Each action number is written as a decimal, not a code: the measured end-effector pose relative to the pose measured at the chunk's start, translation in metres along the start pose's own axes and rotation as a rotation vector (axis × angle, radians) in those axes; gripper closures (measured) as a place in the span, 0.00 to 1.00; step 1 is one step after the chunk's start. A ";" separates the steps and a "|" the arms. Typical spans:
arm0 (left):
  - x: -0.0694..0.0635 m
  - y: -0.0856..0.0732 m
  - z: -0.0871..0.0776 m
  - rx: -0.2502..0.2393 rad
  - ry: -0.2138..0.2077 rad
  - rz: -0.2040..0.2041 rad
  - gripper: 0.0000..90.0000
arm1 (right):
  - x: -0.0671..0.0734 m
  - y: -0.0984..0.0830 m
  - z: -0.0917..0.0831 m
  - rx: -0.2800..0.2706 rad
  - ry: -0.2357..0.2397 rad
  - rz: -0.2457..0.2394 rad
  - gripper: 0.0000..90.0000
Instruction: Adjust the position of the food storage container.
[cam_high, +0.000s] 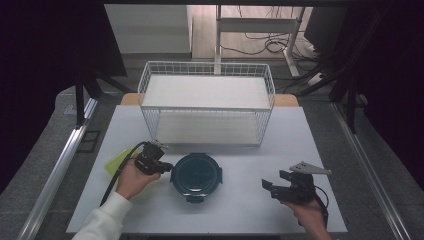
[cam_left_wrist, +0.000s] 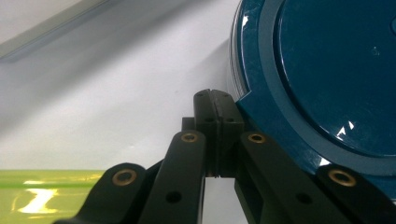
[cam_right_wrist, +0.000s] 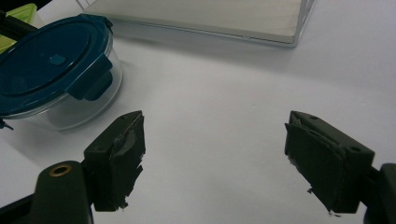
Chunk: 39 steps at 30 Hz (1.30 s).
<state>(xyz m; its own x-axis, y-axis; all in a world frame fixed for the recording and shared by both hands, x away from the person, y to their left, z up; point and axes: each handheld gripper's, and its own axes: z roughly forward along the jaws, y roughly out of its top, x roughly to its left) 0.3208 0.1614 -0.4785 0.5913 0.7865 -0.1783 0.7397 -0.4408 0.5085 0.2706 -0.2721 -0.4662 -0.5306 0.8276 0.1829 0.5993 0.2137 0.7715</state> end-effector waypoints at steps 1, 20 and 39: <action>-0.003 0.001 0.001 0.000 0.003 0.003 1.00 | -0.001 0.000 0.000 0.000 0.000 -0.001 0.23; -0.031 0.010 0.015 0.035 -0.059 0.058 1.00 | -0.001 0.000 0.001 0.003 -0.004 0.004 0.23; -0.058 0.017 0.027 0.037 -0.169 0.087 1.00 | -0.003 -0.001 -0.001 0.003 -0.011 0.006 0.23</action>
<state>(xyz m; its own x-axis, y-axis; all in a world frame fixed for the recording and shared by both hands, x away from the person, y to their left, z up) 0.3080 0.0969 -0.4825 0.6966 0.6625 -0.2754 0.6929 -0.5217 0.4978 0.2715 -0.2749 -0.4668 -0.5207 0.8344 0.1806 0.6042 0.2106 0.7685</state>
